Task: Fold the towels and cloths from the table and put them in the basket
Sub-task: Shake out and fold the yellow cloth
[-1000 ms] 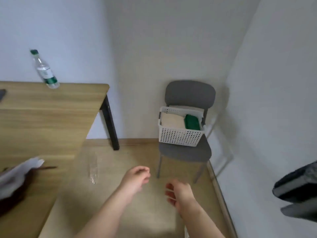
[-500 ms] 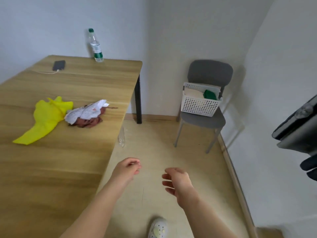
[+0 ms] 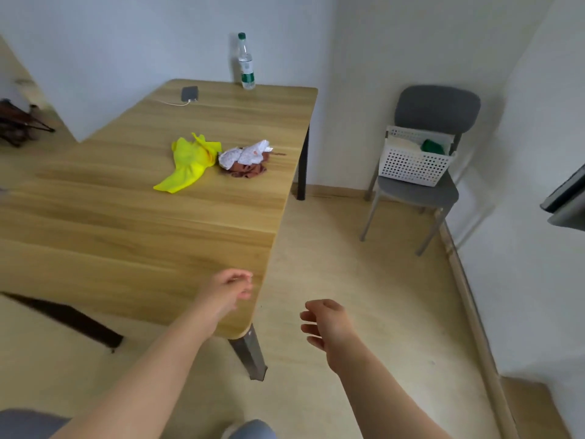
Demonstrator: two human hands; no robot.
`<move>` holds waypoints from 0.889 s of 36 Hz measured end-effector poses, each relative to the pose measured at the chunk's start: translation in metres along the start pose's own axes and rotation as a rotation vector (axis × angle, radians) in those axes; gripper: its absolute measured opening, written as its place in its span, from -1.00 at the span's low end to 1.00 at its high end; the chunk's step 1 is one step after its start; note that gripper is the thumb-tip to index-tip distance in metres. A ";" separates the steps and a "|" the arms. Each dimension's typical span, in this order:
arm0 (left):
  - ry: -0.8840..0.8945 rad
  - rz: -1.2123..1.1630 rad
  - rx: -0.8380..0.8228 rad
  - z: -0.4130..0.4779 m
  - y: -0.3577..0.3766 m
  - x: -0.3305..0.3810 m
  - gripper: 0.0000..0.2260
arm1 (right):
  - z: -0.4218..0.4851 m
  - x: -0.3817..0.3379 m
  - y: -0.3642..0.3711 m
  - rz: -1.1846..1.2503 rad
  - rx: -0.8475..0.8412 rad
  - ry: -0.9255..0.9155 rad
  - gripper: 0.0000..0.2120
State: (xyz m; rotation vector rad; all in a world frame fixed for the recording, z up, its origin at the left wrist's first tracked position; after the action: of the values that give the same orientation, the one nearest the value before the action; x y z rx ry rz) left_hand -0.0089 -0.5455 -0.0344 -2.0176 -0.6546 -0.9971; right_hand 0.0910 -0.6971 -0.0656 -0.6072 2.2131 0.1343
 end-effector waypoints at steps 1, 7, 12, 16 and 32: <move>0.002 -0.002 0.010 0.002 -0.008 -0.001 -0.83 | -0.001 -0.002 0.008 -0.012 -0.003 -0.016 -0.90; 0.037 -0.011 0.045 0.031 -0.055 -0.001 -0.86 | 0.005 -0.035 0.071 -0.034 -0.027 -0.122 -0.88; 0.067 -0.042 0.058 0.097 -0.085 0.002 -0.87 | 0.025 -0.065 0.133 -0.041 -0.046 -0.173 -0.88; 0.127 -0.060 0.035 0.172 -0.101 0.013 -0.88 | 0.063 -0.084 0.184 -0.032 0.045 -0.196 -0.89; 0.635 0.751 -0.017 0.444 -0.151 0.075 -0.57 | 0.183 -0.185 0.350 -0.236 0.365 -0.283 -0.87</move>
State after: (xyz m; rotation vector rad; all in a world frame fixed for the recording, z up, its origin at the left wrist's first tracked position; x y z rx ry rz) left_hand 0.1124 -0.0890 -0.0836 -1.5954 0.4266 -1.0619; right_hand 0.1557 -0.2661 -0.0853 -0.5977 1.8170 -0.2848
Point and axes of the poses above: each hand's wrist, its own z-axis towards the middle knuckle, its own y-axis out of the palm, x = y × z, the point moved 1 cm from there along z, towards the middle knuckle, and after that the axes turned 11 degrees about x, right-handed, at the moved point
